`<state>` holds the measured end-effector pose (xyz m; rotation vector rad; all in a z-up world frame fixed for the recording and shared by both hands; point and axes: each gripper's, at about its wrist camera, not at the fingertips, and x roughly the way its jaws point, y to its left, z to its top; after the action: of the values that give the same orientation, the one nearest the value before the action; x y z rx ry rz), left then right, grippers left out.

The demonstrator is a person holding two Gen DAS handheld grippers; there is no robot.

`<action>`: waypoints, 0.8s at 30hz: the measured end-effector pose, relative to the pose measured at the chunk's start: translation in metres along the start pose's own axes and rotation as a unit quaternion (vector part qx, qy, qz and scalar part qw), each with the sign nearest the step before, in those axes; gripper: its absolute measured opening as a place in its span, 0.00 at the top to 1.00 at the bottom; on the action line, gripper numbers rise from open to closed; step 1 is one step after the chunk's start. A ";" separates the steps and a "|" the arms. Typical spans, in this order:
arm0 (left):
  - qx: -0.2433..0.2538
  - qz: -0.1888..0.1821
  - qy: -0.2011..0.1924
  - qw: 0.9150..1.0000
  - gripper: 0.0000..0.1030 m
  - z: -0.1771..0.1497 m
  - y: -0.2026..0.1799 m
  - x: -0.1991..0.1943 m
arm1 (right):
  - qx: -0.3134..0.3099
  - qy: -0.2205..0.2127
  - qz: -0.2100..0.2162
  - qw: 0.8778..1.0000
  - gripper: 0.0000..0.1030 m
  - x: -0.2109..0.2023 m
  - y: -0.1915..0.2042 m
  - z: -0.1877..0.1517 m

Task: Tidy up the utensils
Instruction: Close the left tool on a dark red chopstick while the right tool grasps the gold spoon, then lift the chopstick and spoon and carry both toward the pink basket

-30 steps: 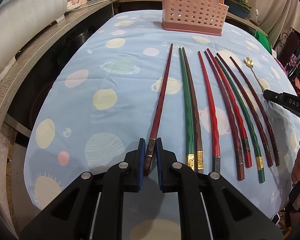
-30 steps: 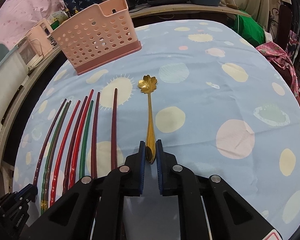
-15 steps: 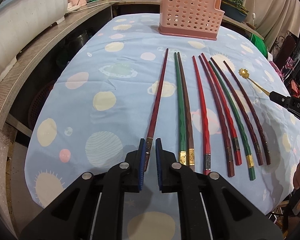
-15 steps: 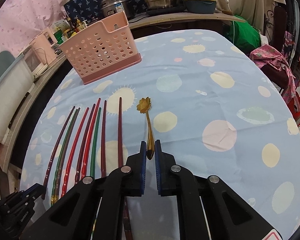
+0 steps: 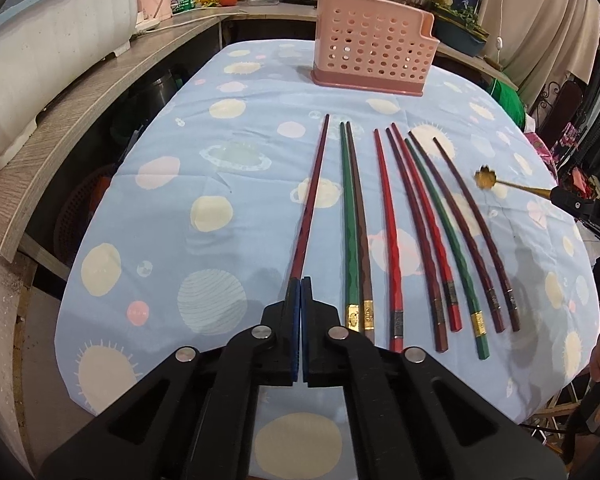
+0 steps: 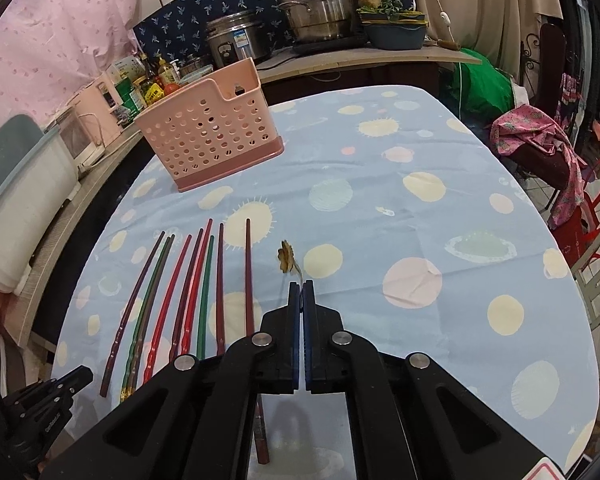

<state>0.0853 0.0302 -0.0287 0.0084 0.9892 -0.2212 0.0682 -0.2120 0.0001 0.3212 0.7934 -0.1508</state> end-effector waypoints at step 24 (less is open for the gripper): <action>-0.012 -0.019 0.022 0.999 0.93 -0.013 0.008 0.017 | -0.006 -0.006 0.003 1.000 0.98 -0.015 0.002 -0.008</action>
<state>0.0852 0.0362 -0.0502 -0.0273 1.0372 -0.2457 0.0531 -0.2074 0.0067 0.3110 0.7811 -0.1428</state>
